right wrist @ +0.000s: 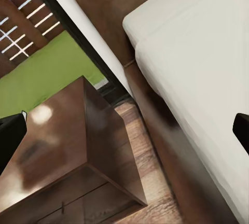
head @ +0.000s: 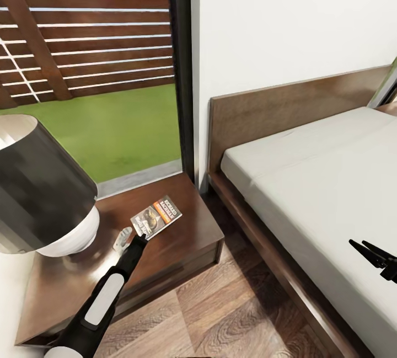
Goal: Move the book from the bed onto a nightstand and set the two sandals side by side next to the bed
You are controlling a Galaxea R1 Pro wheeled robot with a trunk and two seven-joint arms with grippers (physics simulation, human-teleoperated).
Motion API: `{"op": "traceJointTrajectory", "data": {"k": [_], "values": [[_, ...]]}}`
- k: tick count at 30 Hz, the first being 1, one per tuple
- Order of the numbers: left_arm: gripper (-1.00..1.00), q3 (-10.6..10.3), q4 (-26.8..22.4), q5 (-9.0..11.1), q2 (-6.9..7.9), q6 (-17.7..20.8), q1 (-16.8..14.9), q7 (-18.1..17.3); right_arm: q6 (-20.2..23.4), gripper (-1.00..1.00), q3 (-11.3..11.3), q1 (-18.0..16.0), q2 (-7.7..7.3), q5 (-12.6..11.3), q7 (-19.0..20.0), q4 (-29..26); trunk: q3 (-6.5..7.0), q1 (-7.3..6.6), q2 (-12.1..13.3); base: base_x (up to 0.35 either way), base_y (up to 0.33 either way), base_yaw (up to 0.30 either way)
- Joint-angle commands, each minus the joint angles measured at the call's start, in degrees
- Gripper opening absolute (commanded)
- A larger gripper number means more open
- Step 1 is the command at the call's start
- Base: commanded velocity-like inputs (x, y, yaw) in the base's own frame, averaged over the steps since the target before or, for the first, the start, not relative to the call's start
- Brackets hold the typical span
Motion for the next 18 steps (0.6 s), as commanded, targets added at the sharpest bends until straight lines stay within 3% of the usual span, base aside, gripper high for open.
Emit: {"op": "traceJointTrajectory", "data": {"k": [1, 15, 18], "values": [[-1.00, -0.14, 0.00, 0.60, 0.04, -0.04, -0.02, -0.16, 0.50, 1.00, -0.05, -0.04, 0.01, -0.17, 0.14, 0.01, -0.04, -0.01, -0.02, 0.000, 0.000, 0.000], [-1.00, -0.14, 0.00, 0.61, 0.03, -0.04, -0.02, -0.16, 0.50, 1.00, -0.05, -0.04, 0.01, -0.17, 0.14, 0.01, -2.19, 2.63, -4.83, 0.000, 0.000, 0.000], [-1.00, -0.14, 0.00, 0.62, 0.01, -0.04, -0.02, -0.16, 0.50, 1.00, -0.05, -0.04, 0.00, -0.17, 0.14, 0.01, -2.19, 2.63, -4.83, 0.000, 0.000, 0.000]]}}
